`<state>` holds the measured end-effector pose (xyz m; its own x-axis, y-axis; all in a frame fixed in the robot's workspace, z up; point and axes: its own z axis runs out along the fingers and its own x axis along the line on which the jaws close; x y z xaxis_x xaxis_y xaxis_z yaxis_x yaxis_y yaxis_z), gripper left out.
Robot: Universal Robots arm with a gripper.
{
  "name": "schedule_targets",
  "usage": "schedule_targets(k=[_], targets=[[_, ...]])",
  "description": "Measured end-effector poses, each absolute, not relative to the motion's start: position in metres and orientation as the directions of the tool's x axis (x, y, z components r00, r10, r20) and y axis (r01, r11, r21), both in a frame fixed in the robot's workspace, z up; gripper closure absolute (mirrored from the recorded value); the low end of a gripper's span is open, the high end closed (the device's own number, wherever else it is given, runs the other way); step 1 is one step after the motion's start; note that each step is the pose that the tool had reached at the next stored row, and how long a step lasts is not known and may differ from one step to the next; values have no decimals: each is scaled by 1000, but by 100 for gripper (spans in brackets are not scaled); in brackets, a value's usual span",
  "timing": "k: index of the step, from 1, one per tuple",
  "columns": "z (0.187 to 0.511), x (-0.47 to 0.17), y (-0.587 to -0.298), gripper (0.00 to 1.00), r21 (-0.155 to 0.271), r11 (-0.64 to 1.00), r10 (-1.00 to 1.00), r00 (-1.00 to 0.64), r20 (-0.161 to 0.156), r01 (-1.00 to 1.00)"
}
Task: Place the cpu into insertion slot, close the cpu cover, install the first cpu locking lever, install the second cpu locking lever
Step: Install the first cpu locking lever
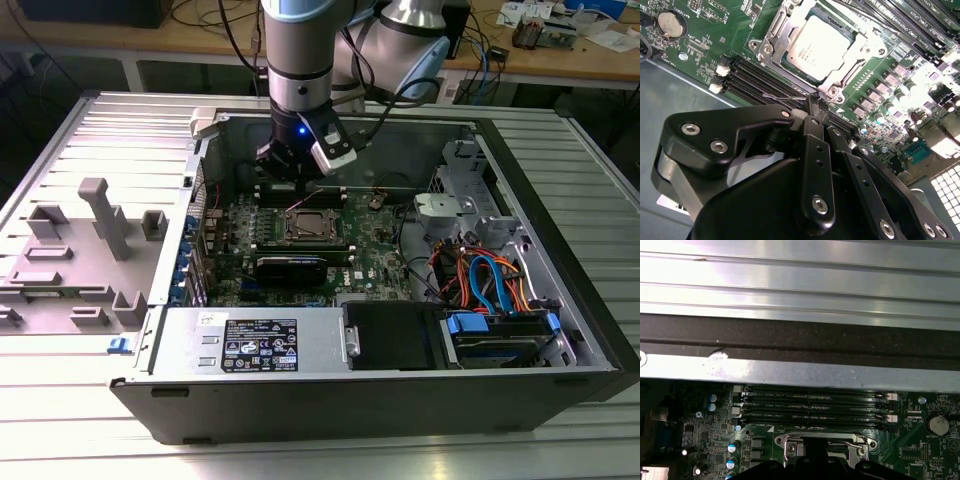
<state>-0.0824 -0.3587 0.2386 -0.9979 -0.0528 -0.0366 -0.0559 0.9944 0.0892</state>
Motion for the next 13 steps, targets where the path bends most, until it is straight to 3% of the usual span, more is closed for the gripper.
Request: schedule_targets(k=[13], targets=[[236,-81,-359,89,90,994,-53,-998,-37,-56]])
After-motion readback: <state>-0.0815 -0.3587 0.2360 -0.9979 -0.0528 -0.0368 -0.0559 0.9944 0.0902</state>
